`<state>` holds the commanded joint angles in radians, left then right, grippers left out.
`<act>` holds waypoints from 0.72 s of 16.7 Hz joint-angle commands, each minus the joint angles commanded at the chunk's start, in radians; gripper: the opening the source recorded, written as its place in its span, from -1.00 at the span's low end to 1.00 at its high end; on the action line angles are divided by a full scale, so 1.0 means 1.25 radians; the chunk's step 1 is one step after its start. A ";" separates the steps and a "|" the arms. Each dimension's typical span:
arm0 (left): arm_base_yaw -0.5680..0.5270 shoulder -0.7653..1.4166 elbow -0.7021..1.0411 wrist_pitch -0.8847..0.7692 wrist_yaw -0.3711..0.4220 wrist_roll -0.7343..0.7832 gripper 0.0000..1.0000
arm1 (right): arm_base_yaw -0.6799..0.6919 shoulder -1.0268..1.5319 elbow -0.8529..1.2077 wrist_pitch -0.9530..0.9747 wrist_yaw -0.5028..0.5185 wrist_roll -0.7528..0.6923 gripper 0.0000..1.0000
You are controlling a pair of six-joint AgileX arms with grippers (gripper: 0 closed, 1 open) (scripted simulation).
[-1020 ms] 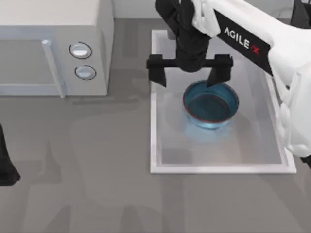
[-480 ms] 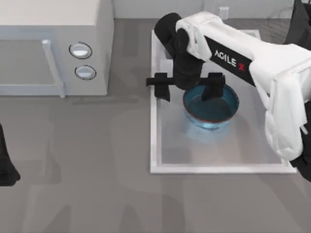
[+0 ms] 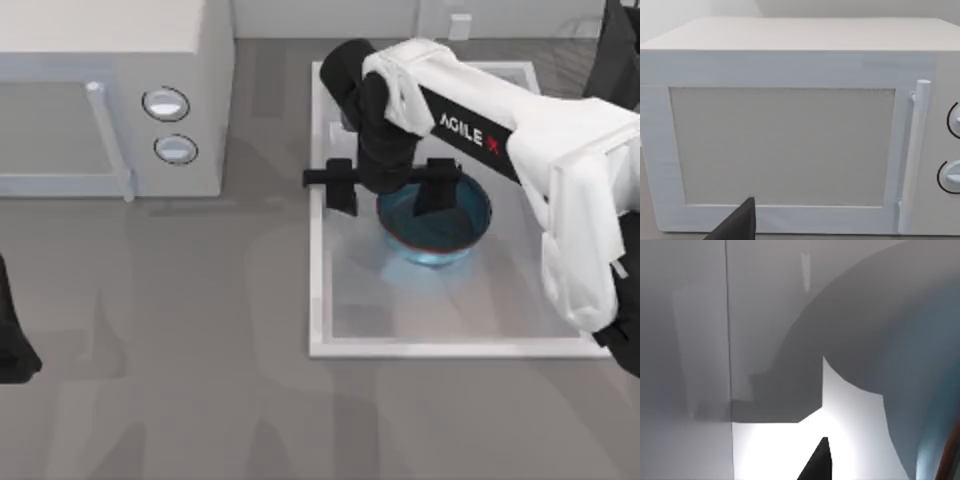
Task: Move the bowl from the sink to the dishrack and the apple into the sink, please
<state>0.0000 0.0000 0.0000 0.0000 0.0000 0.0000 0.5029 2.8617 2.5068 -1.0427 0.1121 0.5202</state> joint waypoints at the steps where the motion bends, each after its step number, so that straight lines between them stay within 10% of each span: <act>1: 0.000 0.000 0.000 0.000 0.000 0.000 1.00 | 0.000 0.000 0.000 0.000 0.000 0.000 0.55; 12: 0.000 0.000 0.000 0.000 0.000 0.000 1.00 | 0.000 0.000 0.000 0.000 0.000 0.000 -1.00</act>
<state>0.0000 0.0000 0.0000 0.0000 0.0000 0.0000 0.5029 2.8617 2.5068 -1.0427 0.1121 0.5202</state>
